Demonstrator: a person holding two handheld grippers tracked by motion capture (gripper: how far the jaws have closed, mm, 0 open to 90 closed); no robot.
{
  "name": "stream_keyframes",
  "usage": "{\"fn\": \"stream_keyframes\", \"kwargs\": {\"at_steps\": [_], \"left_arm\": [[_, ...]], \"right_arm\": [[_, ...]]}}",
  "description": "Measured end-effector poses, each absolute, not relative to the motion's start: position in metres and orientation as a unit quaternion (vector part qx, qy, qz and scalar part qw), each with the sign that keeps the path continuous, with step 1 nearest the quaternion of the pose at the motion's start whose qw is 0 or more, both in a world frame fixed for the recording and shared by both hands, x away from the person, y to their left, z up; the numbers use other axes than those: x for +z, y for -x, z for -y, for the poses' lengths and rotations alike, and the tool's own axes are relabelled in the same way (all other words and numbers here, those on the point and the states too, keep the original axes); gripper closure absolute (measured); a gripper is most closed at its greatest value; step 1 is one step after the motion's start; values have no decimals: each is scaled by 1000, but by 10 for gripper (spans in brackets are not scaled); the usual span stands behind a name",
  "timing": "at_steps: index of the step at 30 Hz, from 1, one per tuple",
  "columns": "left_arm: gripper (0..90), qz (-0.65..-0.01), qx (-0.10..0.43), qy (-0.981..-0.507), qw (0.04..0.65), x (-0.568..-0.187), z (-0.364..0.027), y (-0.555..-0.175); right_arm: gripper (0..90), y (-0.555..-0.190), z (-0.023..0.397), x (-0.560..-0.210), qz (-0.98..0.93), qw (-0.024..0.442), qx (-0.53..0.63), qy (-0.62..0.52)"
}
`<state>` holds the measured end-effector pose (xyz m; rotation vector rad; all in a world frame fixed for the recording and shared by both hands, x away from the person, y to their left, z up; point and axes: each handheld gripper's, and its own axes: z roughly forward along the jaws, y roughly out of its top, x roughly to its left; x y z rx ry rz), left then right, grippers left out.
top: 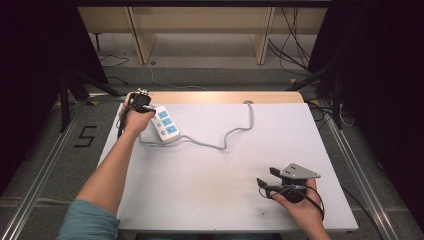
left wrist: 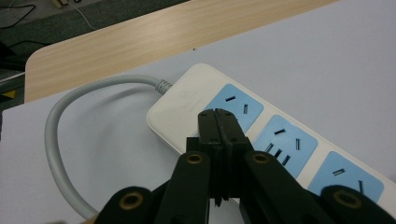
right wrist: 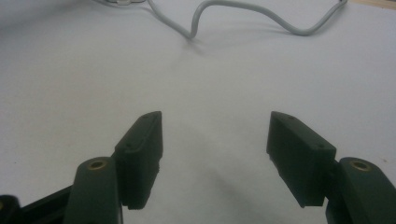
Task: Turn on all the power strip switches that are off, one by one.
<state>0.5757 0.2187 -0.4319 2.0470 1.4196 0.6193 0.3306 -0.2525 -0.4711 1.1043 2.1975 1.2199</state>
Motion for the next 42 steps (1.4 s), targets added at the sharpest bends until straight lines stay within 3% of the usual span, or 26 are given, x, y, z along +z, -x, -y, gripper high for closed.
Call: {"fn": "stream_keyframes", "kwargs": {"at_steps": [42], "left_arm": [[897,-528,215,-766,298,-421,-212,-556]], "right_arm": [[370,-330,253,-472,-787,197,431,-394]]}}
